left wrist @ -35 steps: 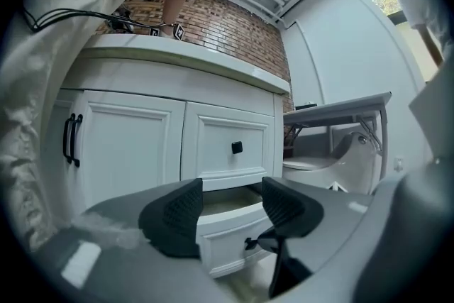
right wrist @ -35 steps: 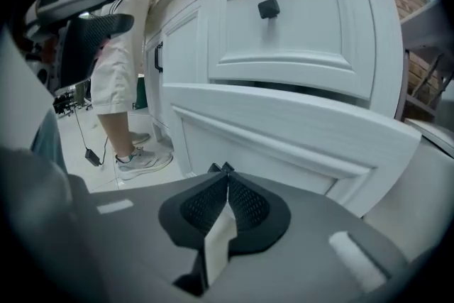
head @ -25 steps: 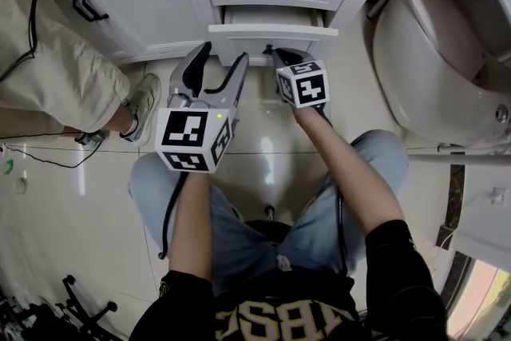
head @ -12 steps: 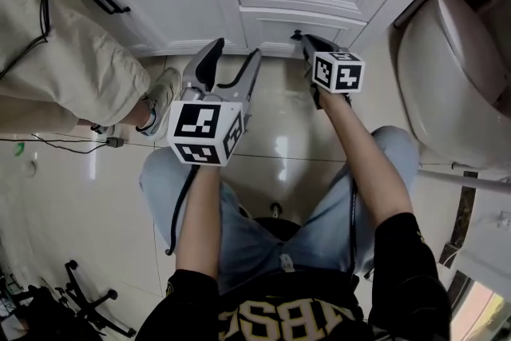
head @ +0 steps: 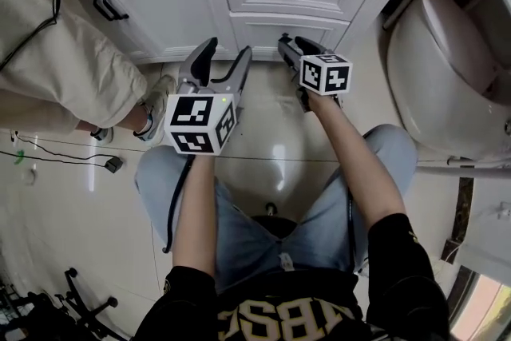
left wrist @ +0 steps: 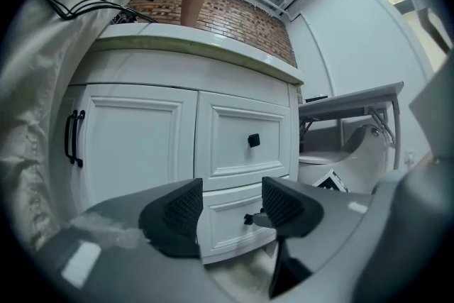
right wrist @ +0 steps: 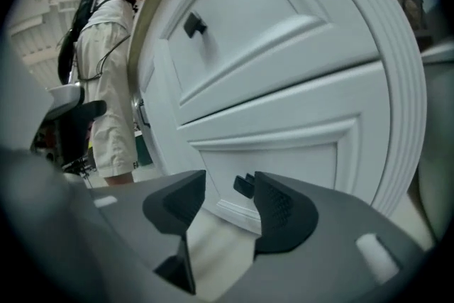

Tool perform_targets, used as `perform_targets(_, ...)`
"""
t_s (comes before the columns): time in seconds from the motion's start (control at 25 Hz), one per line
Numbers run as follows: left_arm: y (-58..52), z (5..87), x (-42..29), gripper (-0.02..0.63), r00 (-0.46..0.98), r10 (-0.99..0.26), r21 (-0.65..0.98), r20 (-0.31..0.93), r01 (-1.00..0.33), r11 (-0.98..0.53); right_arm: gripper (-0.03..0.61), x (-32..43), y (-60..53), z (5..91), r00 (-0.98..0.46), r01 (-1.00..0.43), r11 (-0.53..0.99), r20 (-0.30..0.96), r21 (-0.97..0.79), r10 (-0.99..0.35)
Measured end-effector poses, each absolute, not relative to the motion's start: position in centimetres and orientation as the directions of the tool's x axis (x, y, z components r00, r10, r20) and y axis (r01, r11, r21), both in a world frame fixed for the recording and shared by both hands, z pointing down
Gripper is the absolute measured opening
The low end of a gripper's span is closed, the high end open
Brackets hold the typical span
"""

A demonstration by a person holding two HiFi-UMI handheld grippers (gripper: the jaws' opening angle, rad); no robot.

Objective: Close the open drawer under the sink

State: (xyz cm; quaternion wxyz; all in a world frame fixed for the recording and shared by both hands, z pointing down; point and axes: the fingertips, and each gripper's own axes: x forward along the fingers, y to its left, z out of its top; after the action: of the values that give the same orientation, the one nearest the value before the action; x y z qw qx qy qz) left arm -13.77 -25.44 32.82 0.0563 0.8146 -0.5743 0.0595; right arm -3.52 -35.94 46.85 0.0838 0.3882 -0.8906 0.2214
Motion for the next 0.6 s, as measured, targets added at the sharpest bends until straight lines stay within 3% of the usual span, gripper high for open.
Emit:
perform_targets(0.16,-24.5,31.9,-12.6,0.268,0.361,-0.923,0.016,0.135,-0.932,-0.362,0.27,-2.8,-32.9,41.7,-0.666,-0.743,0.655,0.26,-0.14,-0.699)
perform_targets(0.6,-20.4,28.1,-8.9,0.268,0.391,-0.92,0.01,0.037,-0.92,-0.391,0.377,5.5,-23.1,27.6,-0.473,-0.881,0.472,-0.041,0.041,-0.88)
